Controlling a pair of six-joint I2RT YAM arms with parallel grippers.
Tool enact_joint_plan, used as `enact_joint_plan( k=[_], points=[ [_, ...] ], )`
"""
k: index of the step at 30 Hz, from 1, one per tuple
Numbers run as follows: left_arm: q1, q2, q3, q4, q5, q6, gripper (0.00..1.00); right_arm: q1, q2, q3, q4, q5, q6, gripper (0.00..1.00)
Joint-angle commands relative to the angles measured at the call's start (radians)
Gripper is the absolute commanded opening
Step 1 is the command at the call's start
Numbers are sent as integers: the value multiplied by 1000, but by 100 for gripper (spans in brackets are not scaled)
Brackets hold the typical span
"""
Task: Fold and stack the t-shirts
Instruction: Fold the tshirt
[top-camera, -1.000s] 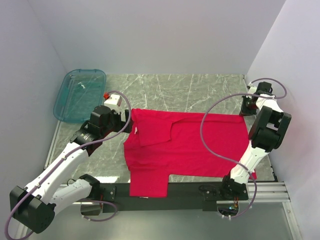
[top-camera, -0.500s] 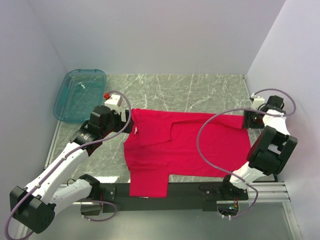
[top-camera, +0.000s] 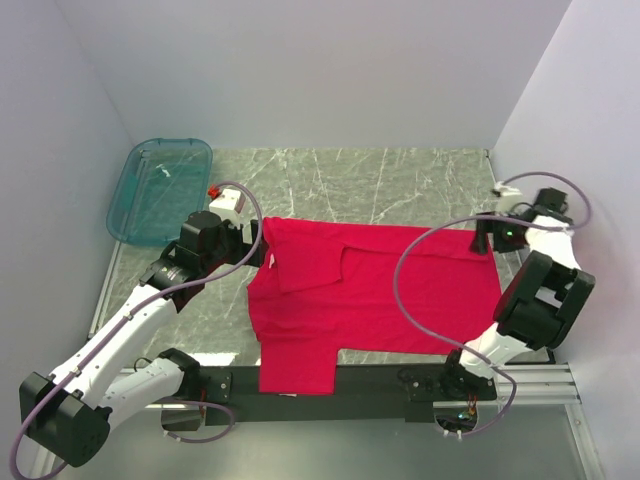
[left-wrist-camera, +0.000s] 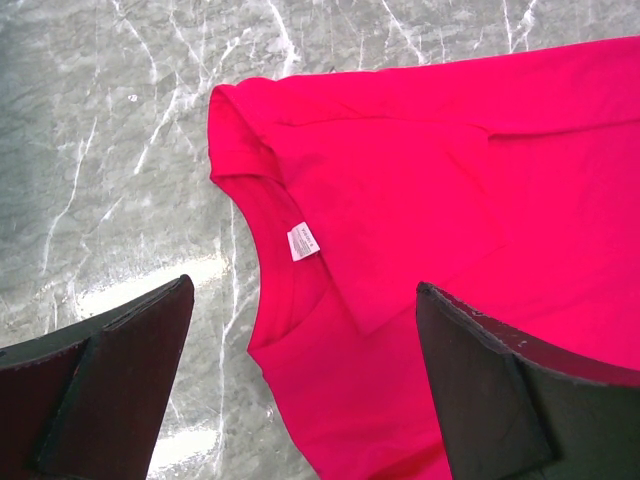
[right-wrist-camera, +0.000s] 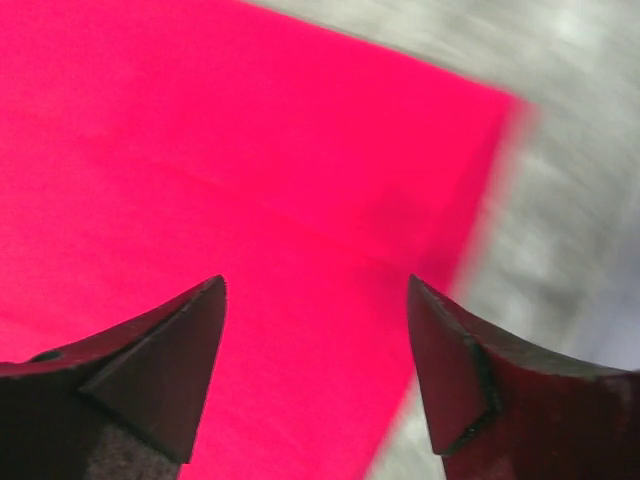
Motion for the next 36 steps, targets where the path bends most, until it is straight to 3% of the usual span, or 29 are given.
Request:
enact_joint_plan(
  k=[1,4,9,12,14,18,23,30,36],
  points=[
    [11,-6,0,31,14,9,99,115,-26,-35,-65,-105,-86,78],
    [35,9,-5,46,37,-6,100,153,-121,-100,-31,-160,-89,77],
    [135,96,-23,72,215,-106,99,159,-265,-170,-88,-267,-188,79],
    [175,187,-52,67,322,-286,98,161,-327,-204,-227,-233,-403,79],
    [178,233,-81,67,348,-414,95,161,-367,-259,-222,-182,-426,79],
    [179,288,-135,63,241,-471,94,159,-446,-330,-182,-119,-422,80],
    [179,429,-115,161,220,-422,91,158,-499,-358,-128,-185,-307,80],
    [179,540,21,215,201,-370,90,144,-482,-407,-8,-127,-204,82],
    [179,740,269,158,109,-293,87,70,-147,-205,-19,-214,-60,78]
  ],
)
